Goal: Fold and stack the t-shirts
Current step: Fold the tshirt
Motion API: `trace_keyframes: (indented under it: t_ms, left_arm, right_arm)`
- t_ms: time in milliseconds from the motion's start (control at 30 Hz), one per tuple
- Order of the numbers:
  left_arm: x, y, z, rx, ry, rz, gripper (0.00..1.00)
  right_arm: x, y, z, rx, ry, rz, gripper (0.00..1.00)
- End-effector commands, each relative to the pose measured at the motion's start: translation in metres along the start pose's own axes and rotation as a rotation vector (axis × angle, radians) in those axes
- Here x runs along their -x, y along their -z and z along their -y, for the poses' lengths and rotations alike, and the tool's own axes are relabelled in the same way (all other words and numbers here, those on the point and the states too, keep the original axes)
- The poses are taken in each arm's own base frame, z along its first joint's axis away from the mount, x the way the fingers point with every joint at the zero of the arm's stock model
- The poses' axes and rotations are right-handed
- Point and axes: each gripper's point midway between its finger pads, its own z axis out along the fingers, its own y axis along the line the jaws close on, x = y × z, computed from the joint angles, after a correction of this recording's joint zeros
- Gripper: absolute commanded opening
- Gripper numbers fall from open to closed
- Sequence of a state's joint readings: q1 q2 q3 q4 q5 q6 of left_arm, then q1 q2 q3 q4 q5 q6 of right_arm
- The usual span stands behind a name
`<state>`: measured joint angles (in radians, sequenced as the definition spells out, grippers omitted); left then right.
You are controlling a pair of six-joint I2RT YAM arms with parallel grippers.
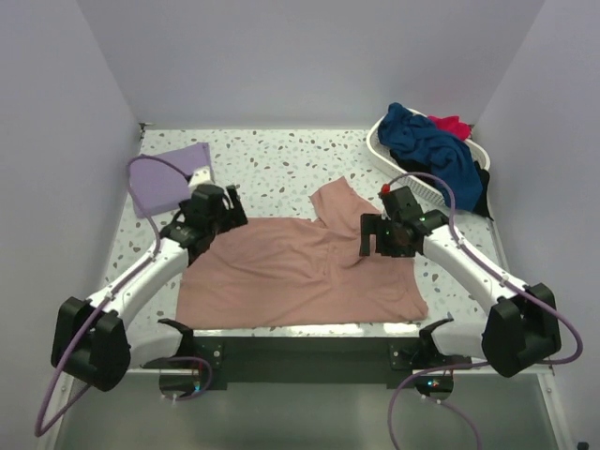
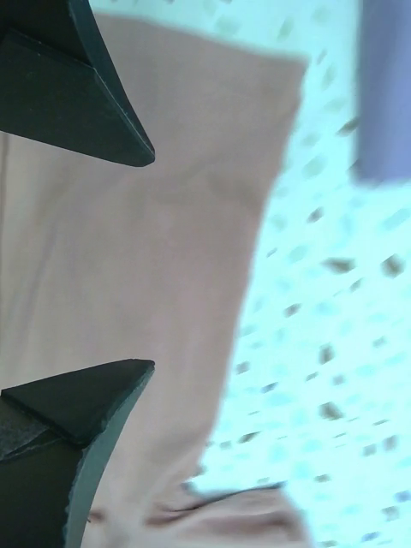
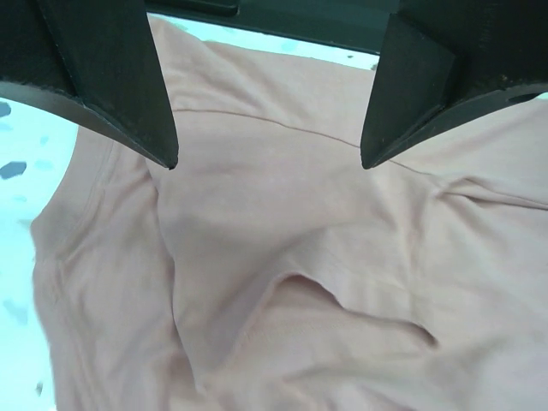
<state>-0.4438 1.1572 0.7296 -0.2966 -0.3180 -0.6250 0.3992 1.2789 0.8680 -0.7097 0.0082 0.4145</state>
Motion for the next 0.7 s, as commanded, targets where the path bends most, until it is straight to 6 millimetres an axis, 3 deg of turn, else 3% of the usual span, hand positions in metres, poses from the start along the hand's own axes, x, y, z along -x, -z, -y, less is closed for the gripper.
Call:
trace_keyframes:
  t_ms: [0, 33, 133, 267, 500, 667]
  left_arm:
    - [0.049, -0.015, -0.04, 0.143, 0.018, 0.078, 1.0]
    - [0.054, -0.024, -0.055, 0.19, 0.041, 0.073, 1.0]
    - [0.068, -0.04, -0.072, 0.243, 0.07, 0.073, 0.98]
    - [0.08, -0.059, -0.084, 0.279, 0.078, 0.072, 0.94]
    - [0.068, -0.091, -0.12, 0.352, 0.113, 0.004, 0.89]
    - [0.059, -0.109, -0.127, 0.359, 0.121, -0.026, 0.82]
  right_arm:
    - [0.024, 0.024, -0.01, 0.035, 0.028, 0.071, 0.91]
    - [0.027, 0.026, -0.013, 0.044, 0.03, 0.084, 0.91]
    - [0.028, 0.026, -0.017, 0.072, 0.033, 0.092, 0.91]
    - [0.021, 0.02, -0.016, 0.076, 0.041, 0.077, 0.91]
    - [0.007, 0.009, -0.016, 0.101, 0.041, 0.053, 0.91]
    - [0.003, 0.007, -0.014, 0.1, 0.047, 0.049, 0.91]
